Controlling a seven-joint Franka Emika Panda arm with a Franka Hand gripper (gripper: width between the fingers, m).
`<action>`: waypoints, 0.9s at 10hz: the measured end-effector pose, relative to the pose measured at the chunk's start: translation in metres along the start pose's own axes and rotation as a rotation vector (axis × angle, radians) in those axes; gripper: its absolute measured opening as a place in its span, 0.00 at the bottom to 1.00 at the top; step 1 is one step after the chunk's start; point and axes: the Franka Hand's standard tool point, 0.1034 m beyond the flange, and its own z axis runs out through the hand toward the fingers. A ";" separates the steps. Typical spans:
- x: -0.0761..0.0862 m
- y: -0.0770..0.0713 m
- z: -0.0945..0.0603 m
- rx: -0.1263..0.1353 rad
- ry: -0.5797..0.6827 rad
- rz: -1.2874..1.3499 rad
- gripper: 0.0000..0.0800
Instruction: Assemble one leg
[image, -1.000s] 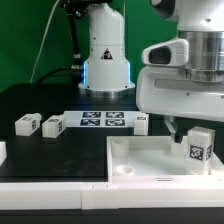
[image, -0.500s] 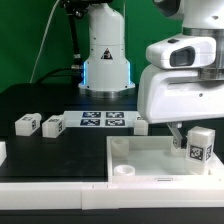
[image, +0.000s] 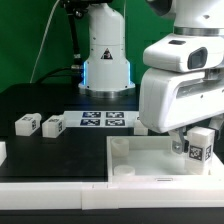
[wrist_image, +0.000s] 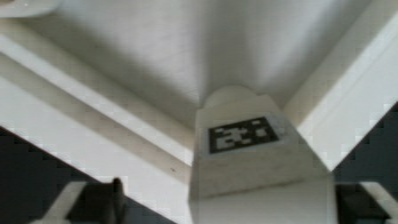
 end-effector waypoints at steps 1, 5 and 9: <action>0.000 0.000 0.000 0.000 0.000 0.043 0.52; -0.001 -0.004 0.001 0.031 -0.009 0.473 0.36; -0.002 -0.008 0.001 0.020 -0.033 1.027 0.36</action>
Offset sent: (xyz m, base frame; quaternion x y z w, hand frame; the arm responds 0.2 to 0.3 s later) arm -0.0092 -0.0010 -0.0024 0.0180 -0.0325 0.3759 0.9259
